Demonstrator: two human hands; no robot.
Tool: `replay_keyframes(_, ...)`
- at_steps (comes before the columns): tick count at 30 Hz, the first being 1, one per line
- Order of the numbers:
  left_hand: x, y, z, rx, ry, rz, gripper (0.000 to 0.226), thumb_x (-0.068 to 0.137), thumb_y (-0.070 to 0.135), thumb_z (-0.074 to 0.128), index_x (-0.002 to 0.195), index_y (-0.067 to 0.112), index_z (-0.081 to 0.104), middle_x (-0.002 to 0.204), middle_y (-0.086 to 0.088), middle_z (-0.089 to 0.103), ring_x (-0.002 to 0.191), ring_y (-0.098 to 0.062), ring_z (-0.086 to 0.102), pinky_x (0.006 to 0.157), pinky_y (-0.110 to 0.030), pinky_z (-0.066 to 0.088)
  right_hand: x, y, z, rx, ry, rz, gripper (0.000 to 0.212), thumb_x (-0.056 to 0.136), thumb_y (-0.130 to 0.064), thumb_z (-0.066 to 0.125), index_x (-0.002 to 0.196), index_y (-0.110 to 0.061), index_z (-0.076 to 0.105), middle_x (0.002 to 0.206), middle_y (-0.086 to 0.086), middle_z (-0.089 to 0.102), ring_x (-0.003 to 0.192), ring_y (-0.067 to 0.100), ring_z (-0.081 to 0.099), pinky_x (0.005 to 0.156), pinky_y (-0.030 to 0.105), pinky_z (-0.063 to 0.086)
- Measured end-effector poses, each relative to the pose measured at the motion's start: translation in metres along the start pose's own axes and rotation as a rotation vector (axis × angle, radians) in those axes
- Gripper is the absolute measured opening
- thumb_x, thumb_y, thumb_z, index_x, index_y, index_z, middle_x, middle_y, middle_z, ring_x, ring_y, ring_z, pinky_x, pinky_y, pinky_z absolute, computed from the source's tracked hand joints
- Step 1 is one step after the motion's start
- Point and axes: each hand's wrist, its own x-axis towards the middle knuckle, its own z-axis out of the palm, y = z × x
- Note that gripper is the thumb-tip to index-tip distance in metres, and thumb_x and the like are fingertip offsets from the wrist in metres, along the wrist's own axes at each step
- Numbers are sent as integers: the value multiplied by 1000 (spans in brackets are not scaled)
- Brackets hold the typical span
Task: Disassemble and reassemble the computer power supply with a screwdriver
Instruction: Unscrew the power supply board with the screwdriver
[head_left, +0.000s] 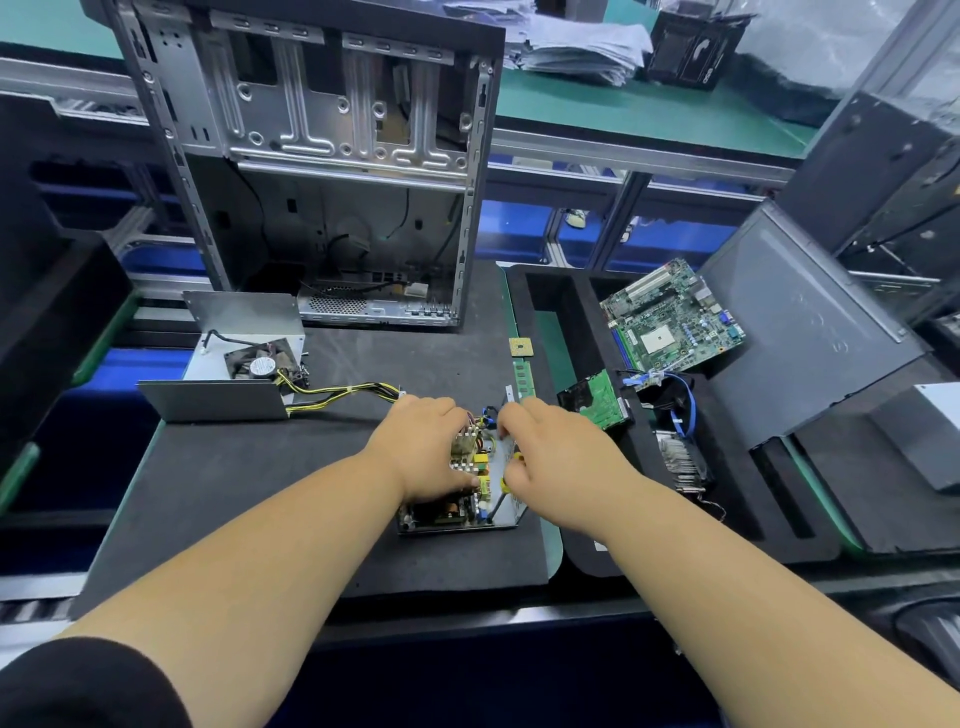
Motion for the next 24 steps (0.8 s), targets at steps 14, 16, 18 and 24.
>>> replay_keyframes(14, 0, 1, -2, 20, -15, -6, 74, 73, 75, 58, 126, 23, 51, 116, 6, 56, 111, -18, 54, 99, -38, 36, -1, 0, 0, 5, -36, 8, 36, 89, -28, 45, 123, -16, 44, 100, 4, 55, 79, 27, 49, 63, 36, 35)
replay_keyframes(16, -1, 1, -1, 17, -12, -4, 75, 73, 75, 58, 127, 23, 51, 117, 5, 55, 112, -18, 53, 99, -37, 36, -1, 1, -3, 64, -70, -8, 37, 88, -23, 48, 123, -15, 44, 105, 5, 53, 84, 28, 49, 66, 37, 37)
replay_keyframes(18, -1, 0, -1, 18, -11, -3, 75, 74, 75, 58, 127, 23, 50, 117, 5, 55, 112, -18, 53, 99, -38, 36, -1, 1, -4, 134, -102, 2, 36, 89, -18, 49, 125, -15, 43, 110, 6, 54, 86, 28, 50, 68, 38, 41)
replay_keyframes(24, 0, 1, -2, 18, -11, -3, 77, 74, 76, 57, 129, 23, 50, 118, 5, 55, 112, -18, 54, 98, -37, 35, 1, 1, -1, 29, -107, 20, 29, 99, -33, 49, 123, -16, 45, 90, 3, 60, 75, 27, 52, 59, 36, 40)
